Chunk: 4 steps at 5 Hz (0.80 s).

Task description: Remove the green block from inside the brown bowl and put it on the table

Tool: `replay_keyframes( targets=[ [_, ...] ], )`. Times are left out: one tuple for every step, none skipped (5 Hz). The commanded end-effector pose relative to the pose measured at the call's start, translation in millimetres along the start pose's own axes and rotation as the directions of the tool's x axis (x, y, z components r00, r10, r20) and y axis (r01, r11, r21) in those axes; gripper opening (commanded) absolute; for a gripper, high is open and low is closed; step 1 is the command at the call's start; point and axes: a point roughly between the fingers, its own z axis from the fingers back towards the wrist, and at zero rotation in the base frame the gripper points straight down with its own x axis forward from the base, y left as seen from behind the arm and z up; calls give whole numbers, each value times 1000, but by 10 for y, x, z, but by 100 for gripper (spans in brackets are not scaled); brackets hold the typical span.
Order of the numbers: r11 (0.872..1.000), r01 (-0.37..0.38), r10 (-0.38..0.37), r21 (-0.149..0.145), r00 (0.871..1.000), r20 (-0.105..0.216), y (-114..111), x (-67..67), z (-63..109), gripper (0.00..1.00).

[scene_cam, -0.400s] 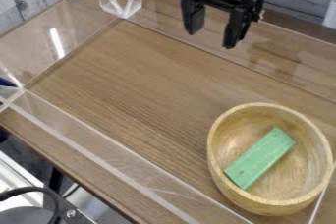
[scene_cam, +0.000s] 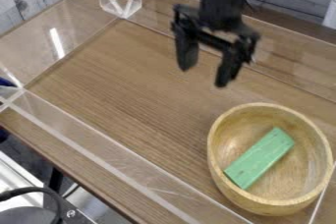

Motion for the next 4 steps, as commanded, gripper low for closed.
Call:
replay_keyframes(
  targets=[
    [997,79,-79,6,994,72,-268,-52,57,100],
    [991,136,-136,5,988,72,-465,-68,-25,100],
    [986,166,-166,5,984,71,-545,-66,-61,100],
    [981,193,-192,2,979,69,-616,-59,-118,100]
  ],
)
